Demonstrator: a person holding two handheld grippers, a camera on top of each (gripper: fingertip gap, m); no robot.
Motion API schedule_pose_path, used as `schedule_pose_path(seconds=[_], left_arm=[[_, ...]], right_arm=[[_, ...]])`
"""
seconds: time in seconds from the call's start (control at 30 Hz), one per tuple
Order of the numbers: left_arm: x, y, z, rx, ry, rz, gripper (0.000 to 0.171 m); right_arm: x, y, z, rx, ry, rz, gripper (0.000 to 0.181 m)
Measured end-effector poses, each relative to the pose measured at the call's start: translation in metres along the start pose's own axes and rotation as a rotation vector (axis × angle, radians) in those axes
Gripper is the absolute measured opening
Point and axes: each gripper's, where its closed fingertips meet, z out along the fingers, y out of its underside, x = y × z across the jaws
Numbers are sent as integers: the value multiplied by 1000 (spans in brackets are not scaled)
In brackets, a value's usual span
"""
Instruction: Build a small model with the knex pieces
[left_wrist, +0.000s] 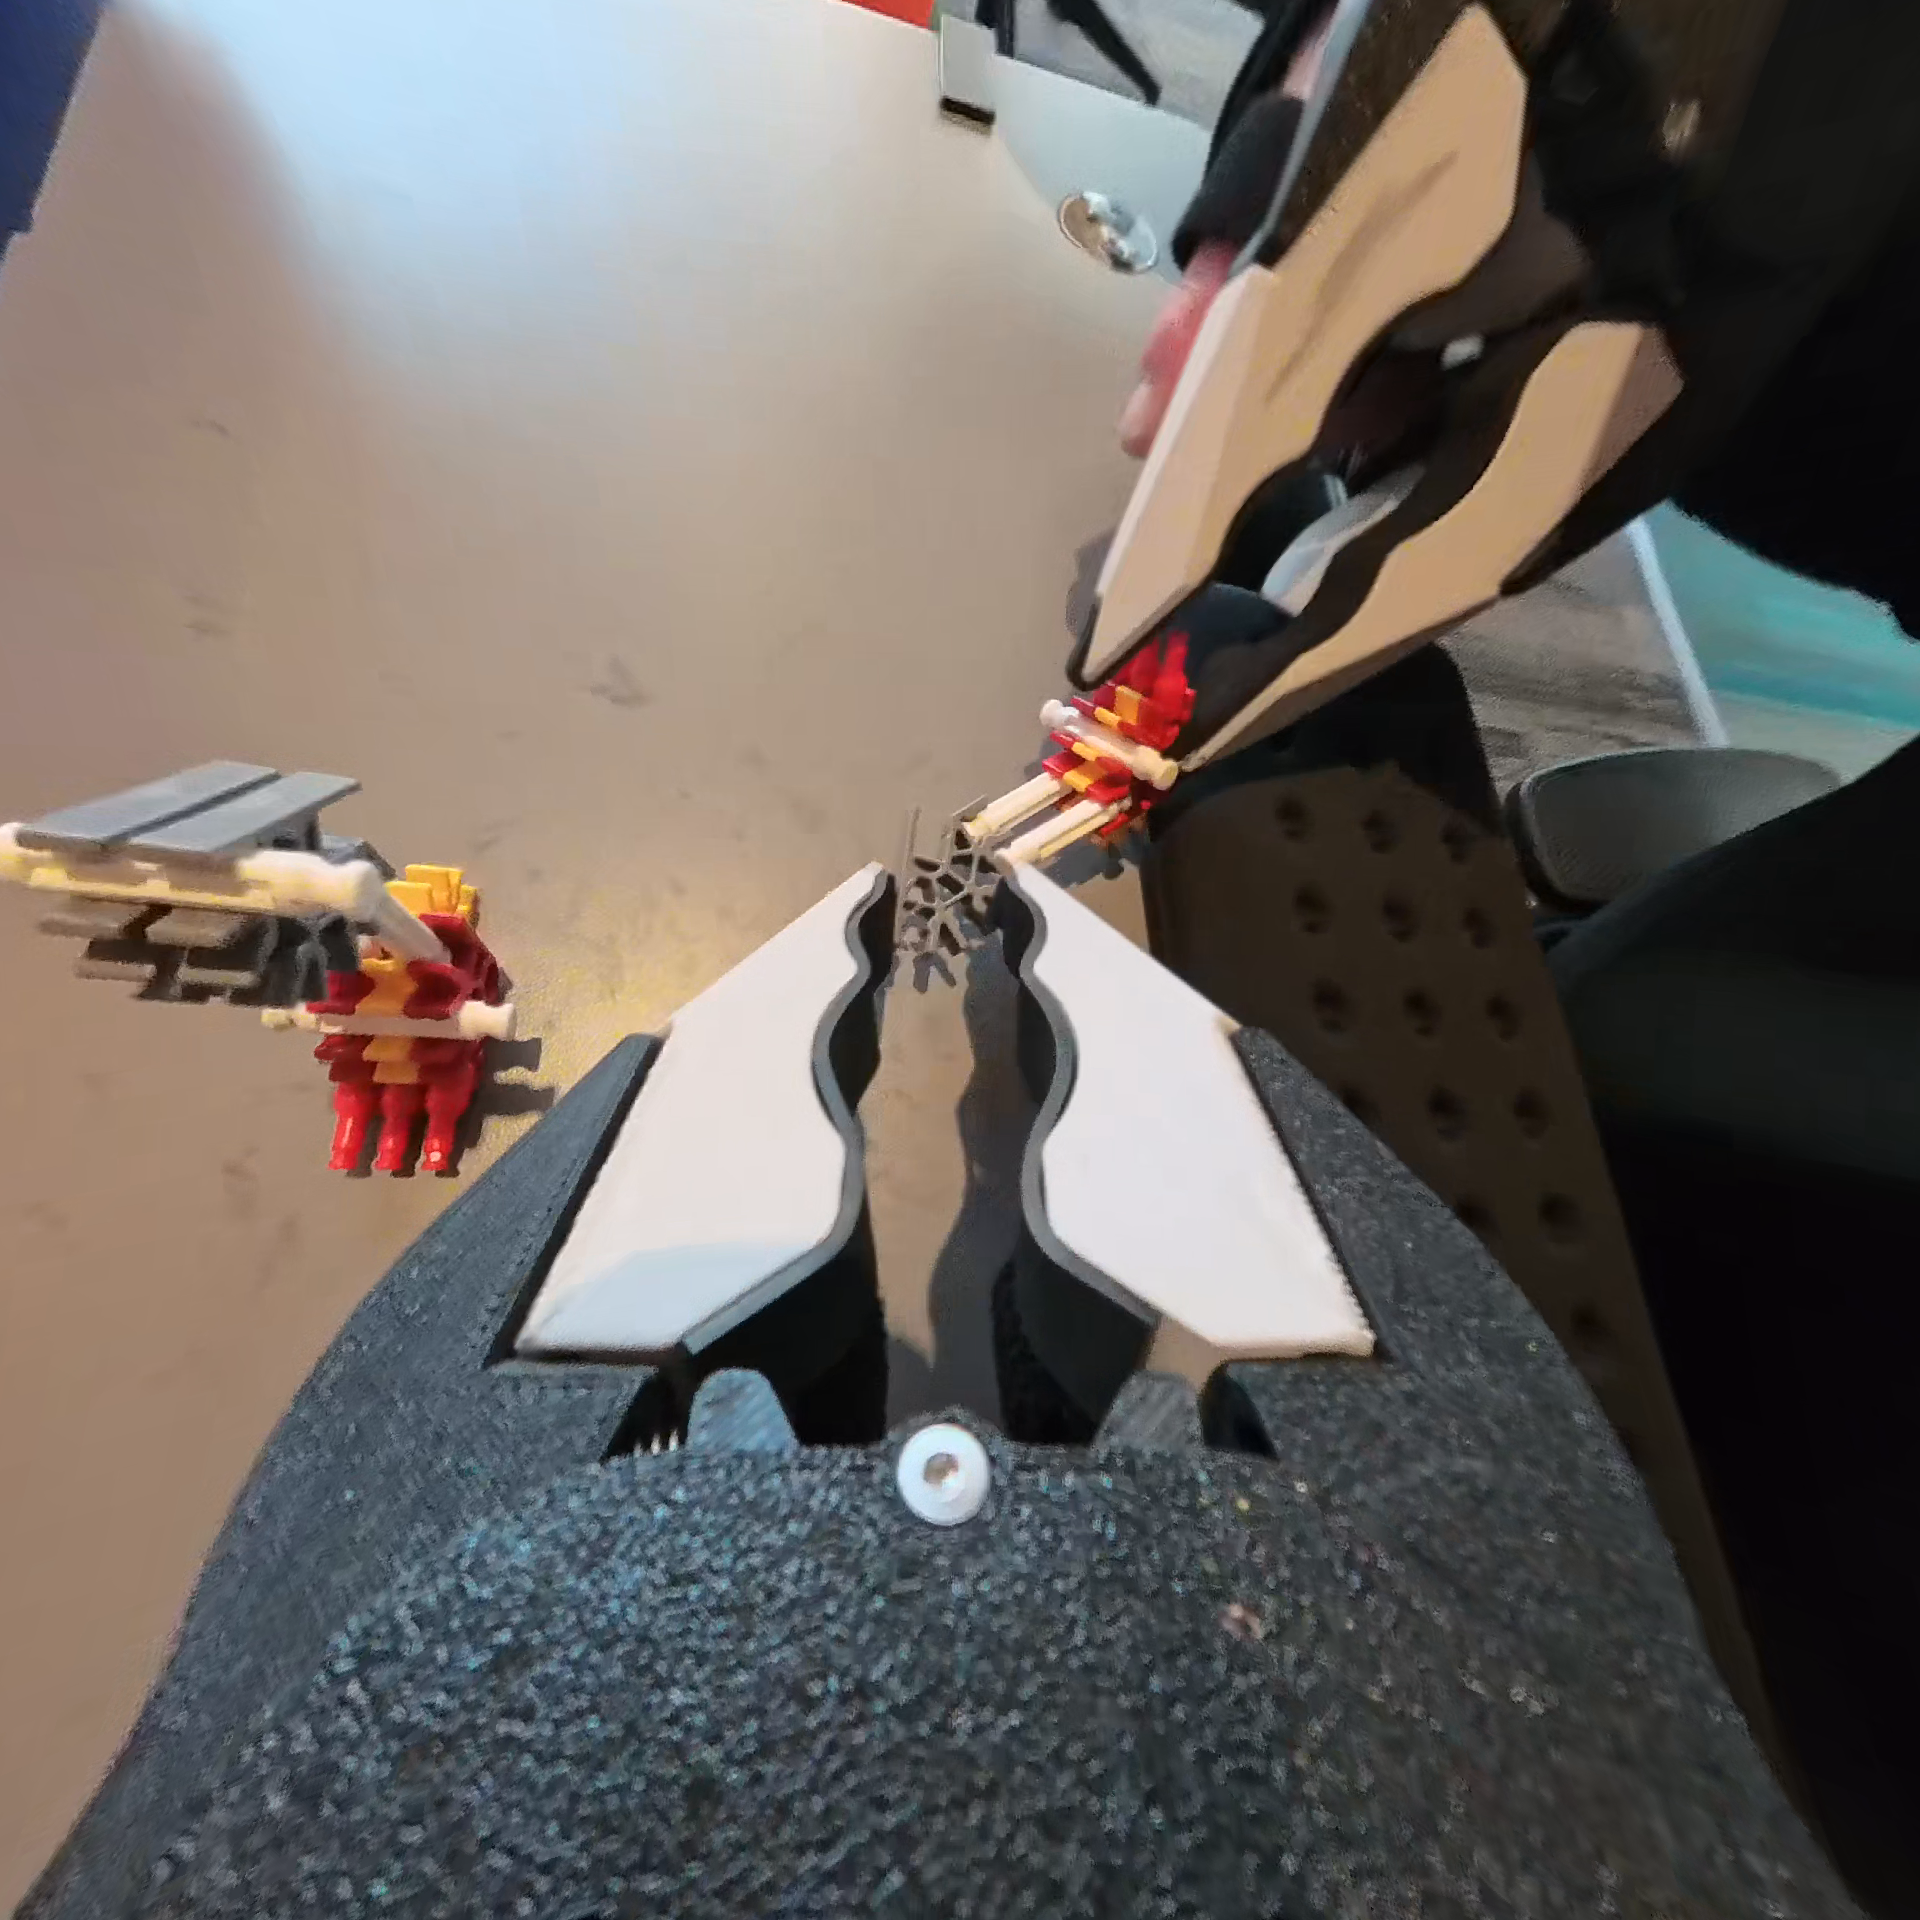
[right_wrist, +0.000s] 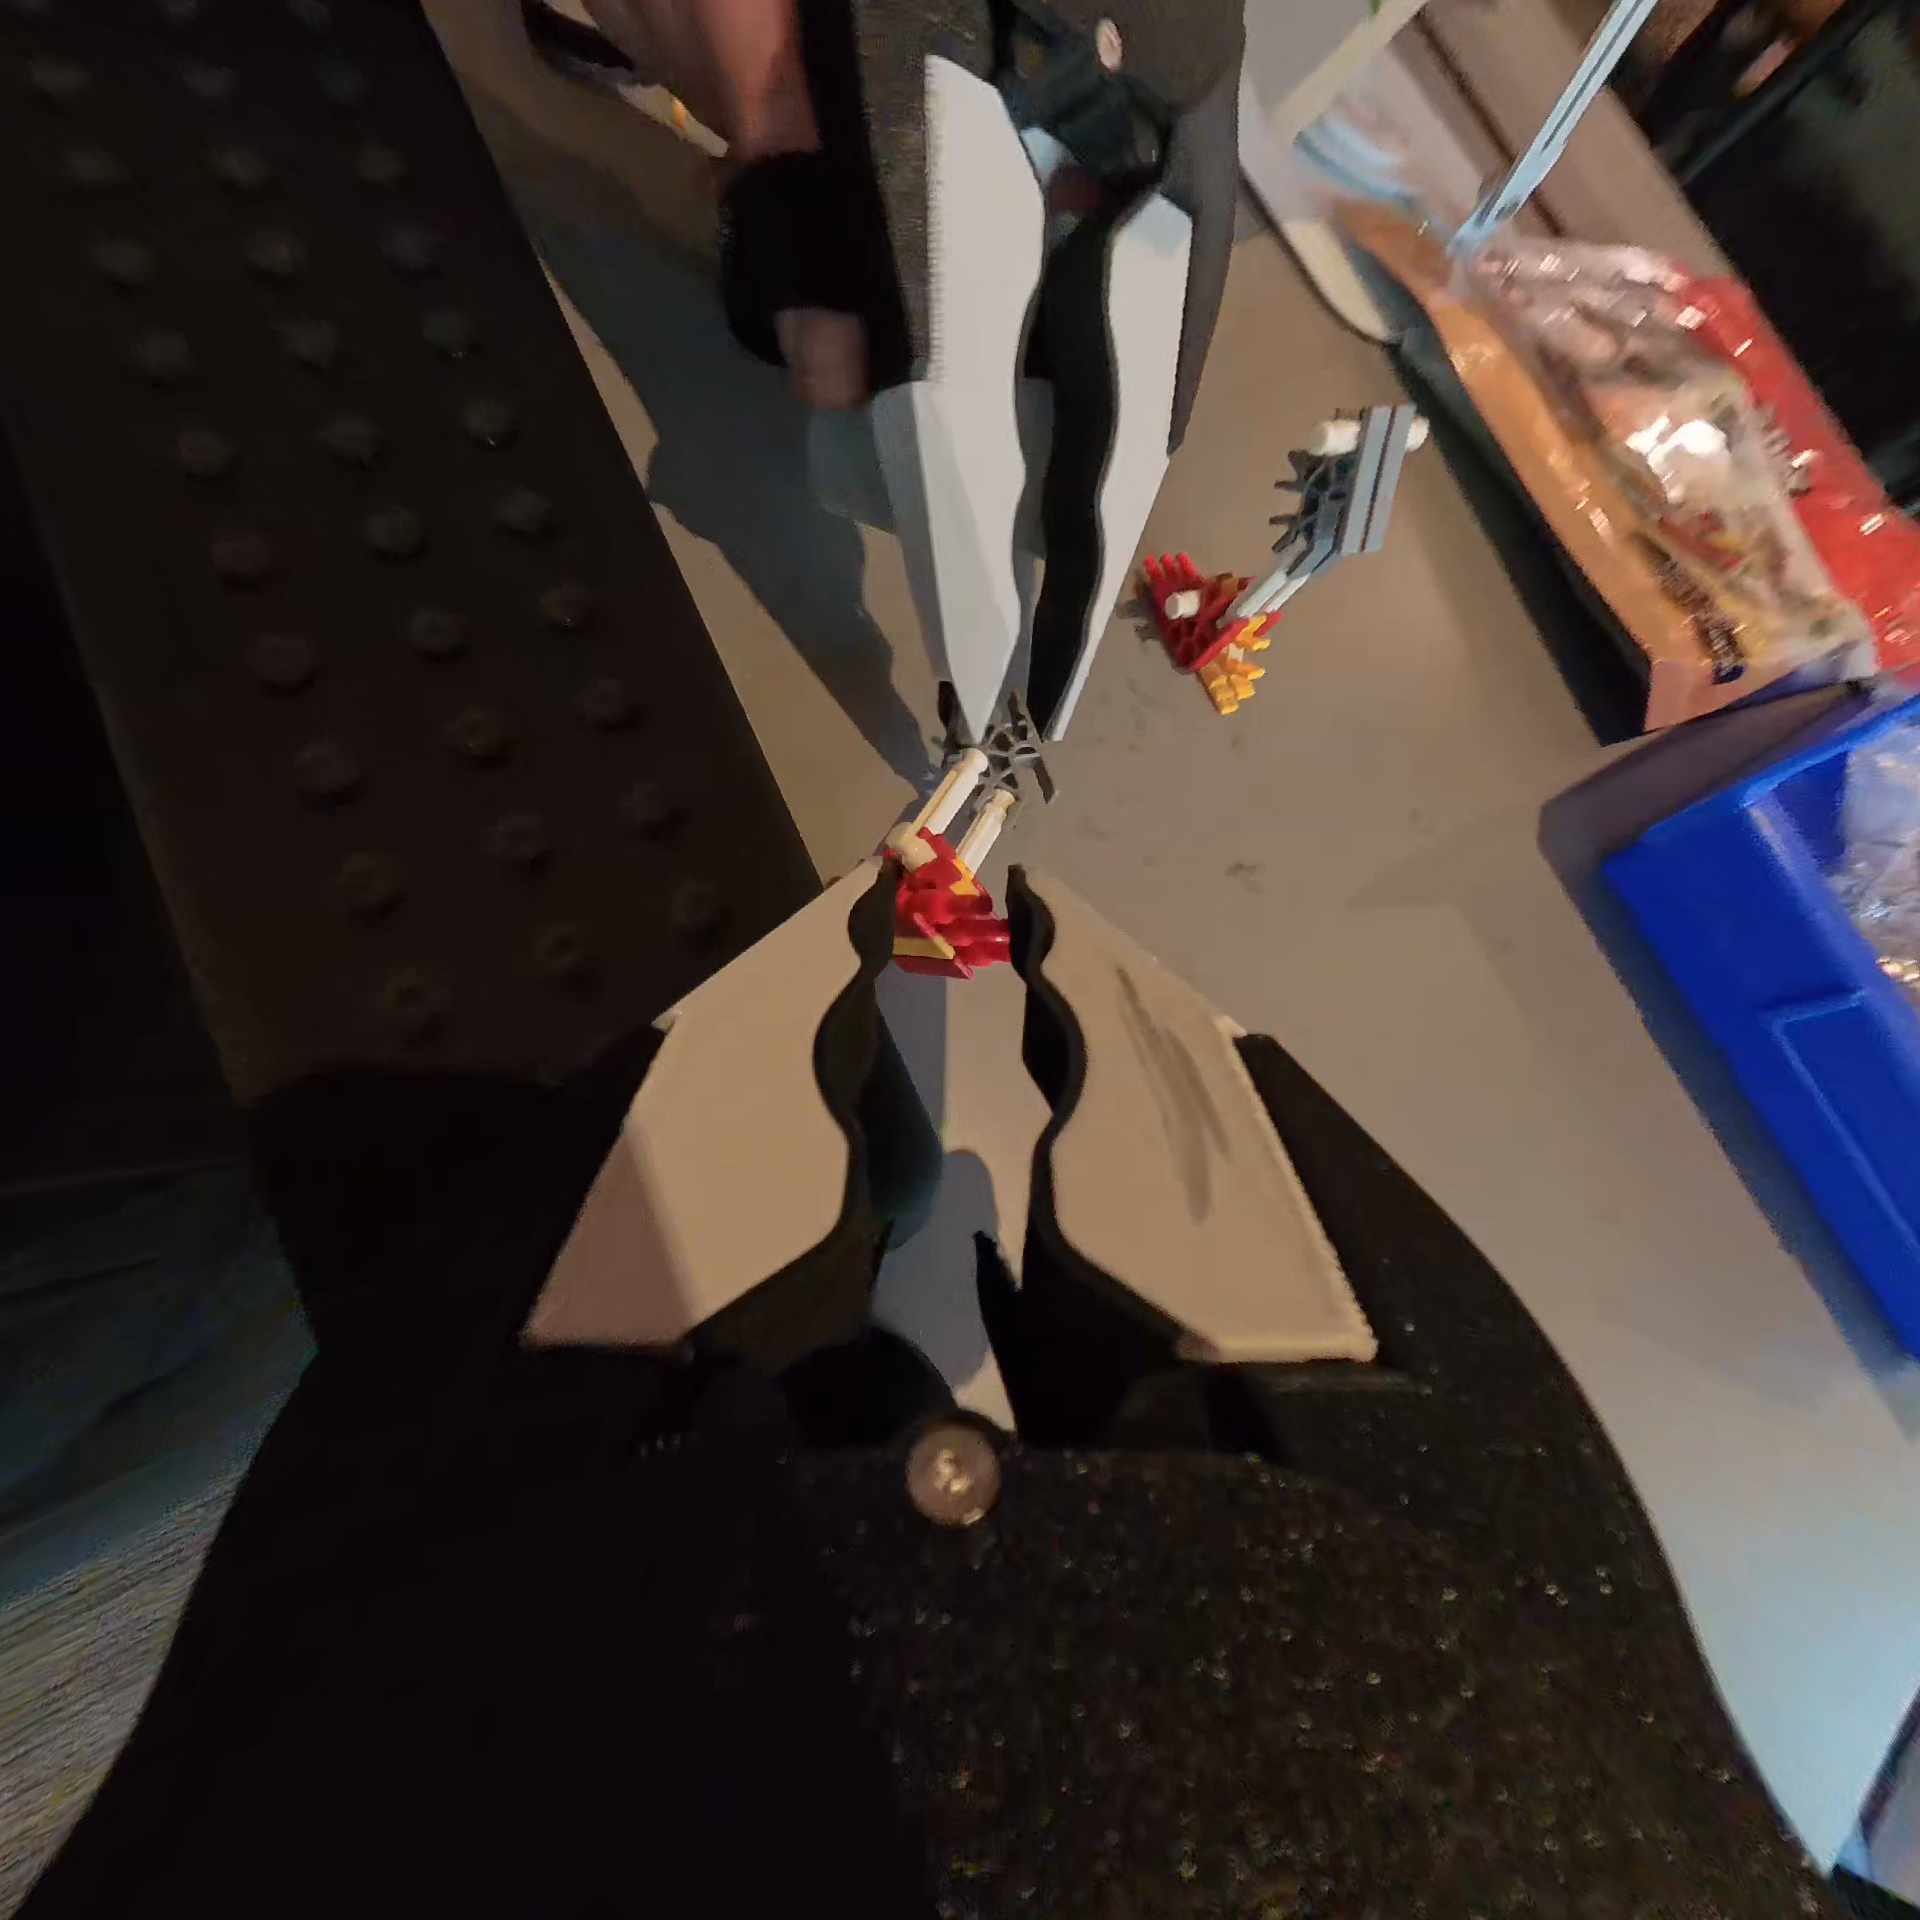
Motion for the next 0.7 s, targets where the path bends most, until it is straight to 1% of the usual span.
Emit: schedule_pose_path(seconds=[0.13,0.23,0.3,0.43,0.5,0.57,0.63,0.7], left_arm=[[0,-9,-4,55,22,-5,13],[6,-16,-8,91,37,12,11],[8,-20,-11,119,63,-10,11],[2,-17,-6,112,61,-71,28],[5,-17,-5,96,101,-104,32],[6,-19,-4,93,126,-106,27],[11,-19,-2,83,159,-113,17],[13,-20,-2,74,167,-95,15]], right_arm=[[-1,2,-4,48,69,-25,21],[-1,5,-7,72,70,49,21],[0,7,-9,69,72,55,21],[-2,7,-9,68,71,45,20],[-3,8,-9,62,69,39,20],[-3,8,-9,60,74,22,19],[-4,9,-10,50,73,15,16],[-4,10,-10,47,65,27,15]])
